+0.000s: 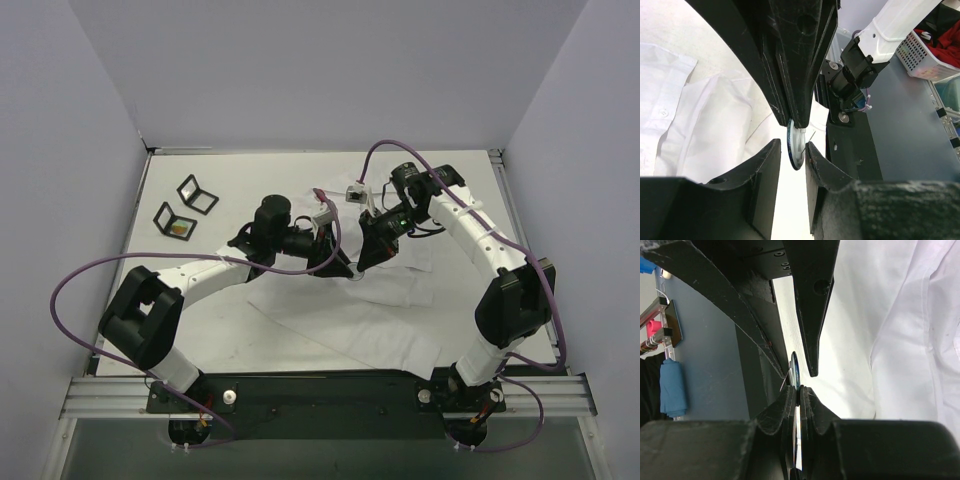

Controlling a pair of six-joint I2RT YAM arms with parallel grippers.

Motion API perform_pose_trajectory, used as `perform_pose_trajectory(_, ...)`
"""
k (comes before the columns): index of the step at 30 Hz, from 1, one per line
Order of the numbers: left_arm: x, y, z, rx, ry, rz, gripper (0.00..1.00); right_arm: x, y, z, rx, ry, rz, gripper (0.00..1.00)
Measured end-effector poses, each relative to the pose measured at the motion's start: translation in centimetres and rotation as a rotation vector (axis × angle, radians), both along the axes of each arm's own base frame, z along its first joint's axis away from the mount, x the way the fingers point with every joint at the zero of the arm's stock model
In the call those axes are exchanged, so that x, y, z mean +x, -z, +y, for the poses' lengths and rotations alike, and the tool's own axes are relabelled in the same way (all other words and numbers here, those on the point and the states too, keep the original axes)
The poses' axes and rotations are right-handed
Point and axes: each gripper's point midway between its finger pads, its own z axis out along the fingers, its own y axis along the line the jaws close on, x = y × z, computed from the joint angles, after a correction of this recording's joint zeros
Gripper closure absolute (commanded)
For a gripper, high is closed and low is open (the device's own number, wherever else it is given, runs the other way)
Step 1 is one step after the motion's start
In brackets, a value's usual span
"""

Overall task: Remove the brooch from the garment
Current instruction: Close the brooch.

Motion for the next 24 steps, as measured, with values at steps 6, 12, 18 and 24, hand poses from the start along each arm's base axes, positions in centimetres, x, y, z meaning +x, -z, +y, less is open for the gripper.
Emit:
perform_pose_trajectory(6, -0.04, 0.08, -0.09, 0.010, 0.000, -0.002, 0.64, -0.03, 0.13, 0.00, -0.009, -0.004, -0.005, 1.00)
perform_pose_trajectory(12, 0.15, 0.12, -0.14, 0.015, -0.009, -0.006, 0.64, 0.07, 0.17, 0.00, -0.011, -0.003, -0.010, 1.00)
perform_pose_trajectory(18, 0.08, 0.24, -0.19, 0.021, -0.010, -0.002, 0.64, 0.15, 0.25, -0.04, -0.015, -0.003, -0.015, 1.00)
perform_pose_trajectory(24, 0.09, 0.28, -0.42, 0.022, -0.006, -0.001, 0.64, 0.16, 0.33, -0.09, -0.022, -0.003, -0.018, 1.00)
